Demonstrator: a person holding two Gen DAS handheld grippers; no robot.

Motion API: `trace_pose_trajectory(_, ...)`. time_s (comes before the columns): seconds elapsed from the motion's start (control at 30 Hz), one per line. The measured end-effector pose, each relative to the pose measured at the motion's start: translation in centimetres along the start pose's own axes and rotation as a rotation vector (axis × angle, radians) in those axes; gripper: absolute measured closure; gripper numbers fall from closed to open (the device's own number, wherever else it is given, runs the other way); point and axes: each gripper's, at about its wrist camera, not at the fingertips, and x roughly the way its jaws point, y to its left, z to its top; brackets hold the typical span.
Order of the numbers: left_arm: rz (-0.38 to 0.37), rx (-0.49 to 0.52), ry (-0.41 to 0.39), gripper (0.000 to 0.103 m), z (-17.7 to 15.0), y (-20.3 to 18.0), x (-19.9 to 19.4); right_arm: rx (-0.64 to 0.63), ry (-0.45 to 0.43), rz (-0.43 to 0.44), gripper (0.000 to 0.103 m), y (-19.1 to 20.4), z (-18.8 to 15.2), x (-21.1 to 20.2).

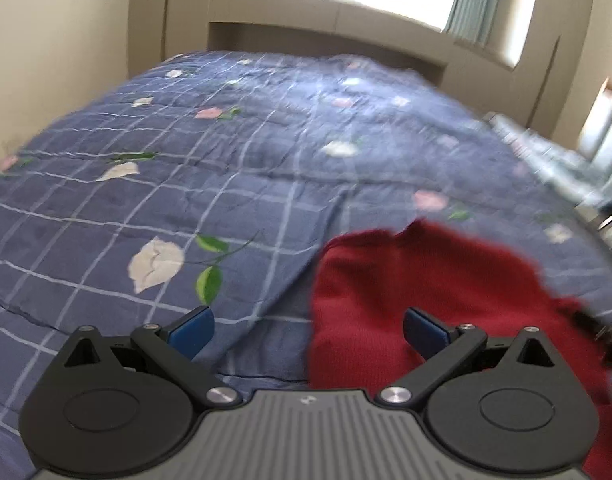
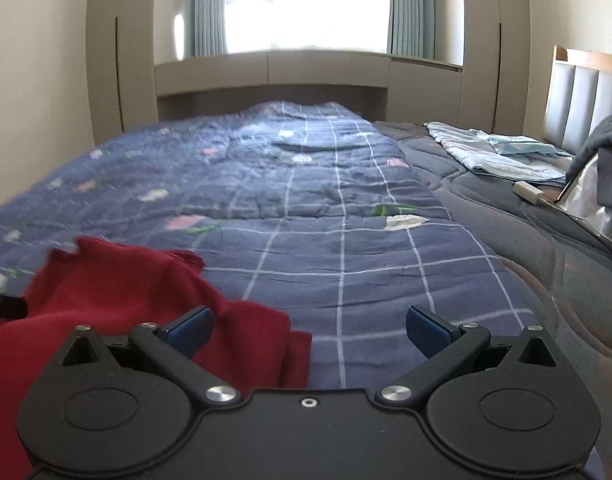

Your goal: Fold small clothes

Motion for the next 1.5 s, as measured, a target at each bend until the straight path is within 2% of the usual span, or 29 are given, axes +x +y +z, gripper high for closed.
trace_pose_trajectory(0.13,-0.134,-0.027,0.010,0.000,-0.1,1.1,-1.5,0.072,0.024,0.067,0.001,-0.9,-0.6,-2.2)
trace_pose_trajectory(0.33,-0.211,0.005,0.114,0.001,-1.9,2.1,-1.0,0.235,0.127,0.169,0.001,-2.4,-2.2,-2.2)
trace_pose_trajectory(0.43,-0.261,-0.033,0.143,0.001,-2.7,2.9,-0.7,0.315,0.120,0.206,0.005,-2.9,-3.5,-2.4)
trace_pose_trajectory(0.5,-0.282,-0.059,0.156,0.001,-3.1,3.3,-0.6,0.326,0.082,0.179,0.017,-2.8,-4.1,-2.9)
trace_pose_trajectory(0.73,-0.287,-0.049,0.125,0.000,-3.9,3.4,-0.3,0.315,0.015,0.158,0.028,-2.6,-5.4,-3.7)
trace_pose_trajectory(0.83,-0.277,-0.038,0.116,0.000,-4.0,3.0,-0.3,0.318,0.002,0.175,0.043,-2.7,-5.6,-3.9)
trace_pose_trajectory(0.9,-0.274,-0.037,0.112,0.000,-4.0,3.0,-0.3,0.320,0.000,0.196,0.058,-2.8,-5.6,-3.9)
trace_pose_trajectory(0.97,-0.270,-0.035,0.111,0.000,-4.1,2.9,-0.3,0.322,0.005,0.225,0.066,-2.8,-5.6,-3.7)
trace_pose_trajectory(1.1,-0.269,-0.034,0.113,0.000,-4.0,2.9,-0.3,0.331,0.009,0.241,0.071,-2.9,-5.7,-3.7)
trace_pose_trajectory(1.4,-0.258,-0.046,0.147,0.001,-3.6,2.7,-0.4,0.339,0.009,0.247,0.072,-2.9,-5.7,-3.7)
trace_pose_trajectory(1.5,-0.296,-0.039,0.175,0.004,-3.3,2.4,-0.5,0.343,0.009,0.248,0.072,-3.0,-5.7,-3.6)
